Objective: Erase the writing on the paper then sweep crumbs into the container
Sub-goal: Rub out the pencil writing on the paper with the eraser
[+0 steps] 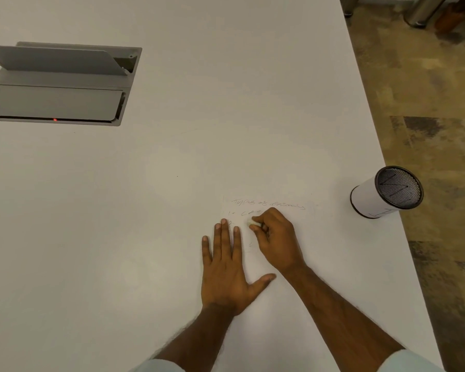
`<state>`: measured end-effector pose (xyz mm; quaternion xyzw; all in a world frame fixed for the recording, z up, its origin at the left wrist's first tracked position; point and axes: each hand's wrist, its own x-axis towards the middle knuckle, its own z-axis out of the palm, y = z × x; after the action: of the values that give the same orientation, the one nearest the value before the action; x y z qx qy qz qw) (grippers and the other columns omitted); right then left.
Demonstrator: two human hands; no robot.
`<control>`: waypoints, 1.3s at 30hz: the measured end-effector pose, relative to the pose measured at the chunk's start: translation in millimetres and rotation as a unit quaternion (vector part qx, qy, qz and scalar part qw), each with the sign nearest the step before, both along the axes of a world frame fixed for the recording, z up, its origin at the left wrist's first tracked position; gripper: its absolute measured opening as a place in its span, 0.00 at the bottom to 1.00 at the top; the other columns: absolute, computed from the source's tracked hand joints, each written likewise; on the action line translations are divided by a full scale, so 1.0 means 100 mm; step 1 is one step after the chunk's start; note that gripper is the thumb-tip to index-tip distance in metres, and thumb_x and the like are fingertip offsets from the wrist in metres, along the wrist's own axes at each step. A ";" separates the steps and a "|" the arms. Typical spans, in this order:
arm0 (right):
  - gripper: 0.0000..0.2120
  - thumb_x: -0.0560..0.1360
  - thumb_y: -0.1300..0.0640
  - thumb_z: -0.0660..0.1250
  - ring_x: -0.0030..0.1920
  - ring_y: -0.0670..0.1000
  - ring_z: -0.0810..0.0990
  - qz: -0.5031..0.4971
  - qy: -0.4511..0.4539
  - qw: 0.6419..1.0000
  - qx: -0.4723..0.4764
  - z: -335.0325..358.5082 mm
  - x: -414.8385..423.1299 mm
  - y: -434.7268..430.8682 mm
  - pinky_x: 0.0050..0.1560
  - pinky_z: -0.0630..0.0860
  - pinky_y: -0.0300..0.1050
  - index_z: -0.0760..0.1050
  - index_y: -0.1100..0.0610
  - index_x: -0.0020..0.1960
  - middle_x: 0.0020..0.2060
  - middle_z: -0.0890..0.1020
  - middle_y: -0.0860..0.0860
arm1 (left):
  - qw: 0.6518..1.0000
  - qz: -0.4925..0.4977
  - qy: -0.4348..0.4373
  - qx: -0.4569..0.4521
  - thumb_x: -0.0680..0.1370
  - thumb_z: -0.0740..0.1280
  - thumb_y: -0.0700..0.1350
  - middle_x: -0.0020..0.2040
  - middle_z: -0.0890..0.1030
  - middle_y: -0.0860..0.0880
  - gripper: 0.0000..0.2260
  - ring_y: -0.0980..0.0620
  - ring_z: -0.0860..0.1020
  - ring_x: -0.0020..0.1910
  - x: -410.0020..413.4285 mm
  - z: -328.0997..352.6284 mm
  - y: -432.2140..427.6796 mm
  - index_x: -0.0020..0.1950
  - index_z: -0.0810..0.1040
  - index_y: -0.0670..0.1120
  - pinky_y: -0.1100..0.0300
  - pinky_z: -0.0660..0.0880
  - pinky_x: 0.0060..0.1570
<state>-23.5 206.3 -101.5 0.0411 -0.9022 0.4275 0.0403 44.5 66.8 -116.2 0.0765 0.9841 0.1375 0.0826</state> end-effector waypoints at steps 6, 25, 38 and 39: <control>0.04 0.75 0.60 0.70 0.43 0.45 0.77 -0.021 -0.018 1.000 0.005 0.03 -0.07 -0.02 0.47 0.78 0.38 0.79 0.59 0.49 0.44 0.79 0.48 | 1.000 0.004 -0.003 -0.001 0.75 0.51 0.77 0.82 0.52 0.42 0.49 0.43 0.51 0.81 0.18 -0.02 -0.05 0.81 0.54 0.40 0.36 0.52 0.74; 0.07 0.75 0.60 0.68 0.46 0.53 0.80 0.041 0.021 0.995 0.091 0.08 -0.34 -0.10 0.49 0.78 0.51 0.81 0.61 0.52 0.45 0.83 0.54 | 1.000 0.004 -0.003 0.003 0.70 0.53 0.81 0.82 0.54 0.42 0.54 0.42 0.52 0.80 0.16 0.00 -0.04 0.80 0.57 0.40 0.36 0.50 0.74; 0.07 0.75 0.60 0.69 0.46 0.53 0.80 0.008 -0.001 0.996 0.090 0.11 -0.52 -0.16 0.50 0.78 0.52 0.81 0.61 0.51 0.45 0.82 0.55 | 1.000 0.004 0.002 0.007 0.70 0.53 0.81 0.81 0.54 0.41 0.54 0.42 0.53 0.80 0.16 0.02 -0.04 0.80 0.57 0.39 0.36 0.51 0.73; 0.07 0.75 0.60 0.69 0.47 0.53 0.80 0.032 -0.003 0.996 0.080 0.12 -0.48 -0.20 0.51 0.78 0.50 0.81 0.61 0.52 0.45 0.82 0.54 | 1.000 0.004 0.000 0.007 0.70 0.53 0.81 0.81 0.53 0.41 0.55 0.42 0.53 0.80 0.16 0.02 -0.04 0.80 0.57 0.39 0.36 0.51 0.73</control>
<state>-71.2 186.3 -89.0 0.0719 -0.9318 0.3552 0.0201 60.5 62.6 -114.5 0.0732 0.9834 0.1447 0.0818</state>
